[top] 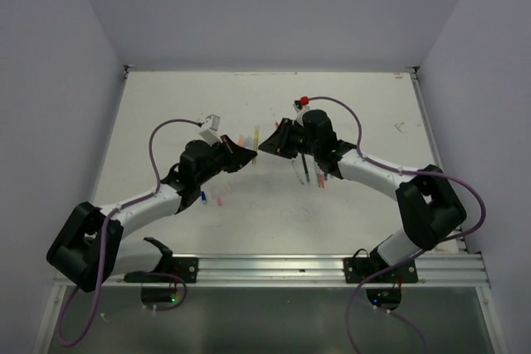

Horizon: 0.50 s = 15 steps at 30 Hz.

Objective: Open the pen caps

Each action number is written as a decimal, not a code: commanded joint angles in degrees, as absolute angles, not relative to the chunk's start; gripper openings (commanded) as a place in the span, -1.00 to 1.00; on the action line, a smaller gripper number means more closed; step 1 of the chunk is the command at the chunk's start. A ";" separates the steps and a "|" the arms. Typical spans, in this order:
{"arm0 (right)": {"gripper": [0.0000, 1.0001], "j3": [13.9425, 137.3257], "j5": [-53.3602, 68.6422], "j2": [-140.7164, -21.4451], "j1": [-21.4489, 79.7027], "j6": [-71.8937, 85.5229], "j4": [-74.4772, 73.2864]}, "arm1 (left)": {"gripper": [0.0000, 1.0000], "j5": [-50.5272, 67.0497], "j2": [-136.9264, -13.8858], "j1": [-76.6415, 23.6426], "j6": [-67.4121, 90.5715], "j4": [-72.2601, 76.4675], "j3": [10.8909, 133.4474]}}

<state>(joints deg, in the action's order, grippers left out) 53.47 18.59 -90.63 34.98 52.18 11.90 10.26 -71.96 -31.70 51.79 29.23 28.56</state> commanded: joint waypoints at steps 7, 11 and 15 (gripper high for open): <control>-0.47 55.28 19.07 -88.24 35.33 50.80 14.15 | -1.00 8.96 -71.37 -32.17 52.47 26.72 32.34; -0.48 55.28 19.51 -89.64 35.60 51.94 16.25 | -1.00 9.40 -71.37 -32.43 52.56 26.98 32.61; -0.48 55.81 19.77 -91.23 35.77 52.12 17.49 | -1.00 9.75 -71.54 -32.78 52.56 27.33 32.61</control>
<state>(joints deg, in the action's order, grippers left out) 53.47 19.18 -90.06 35.33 51.81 14.11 9.13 -71.75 -32.08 51.96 25.54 30.52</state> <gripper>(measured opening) 0.262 0.037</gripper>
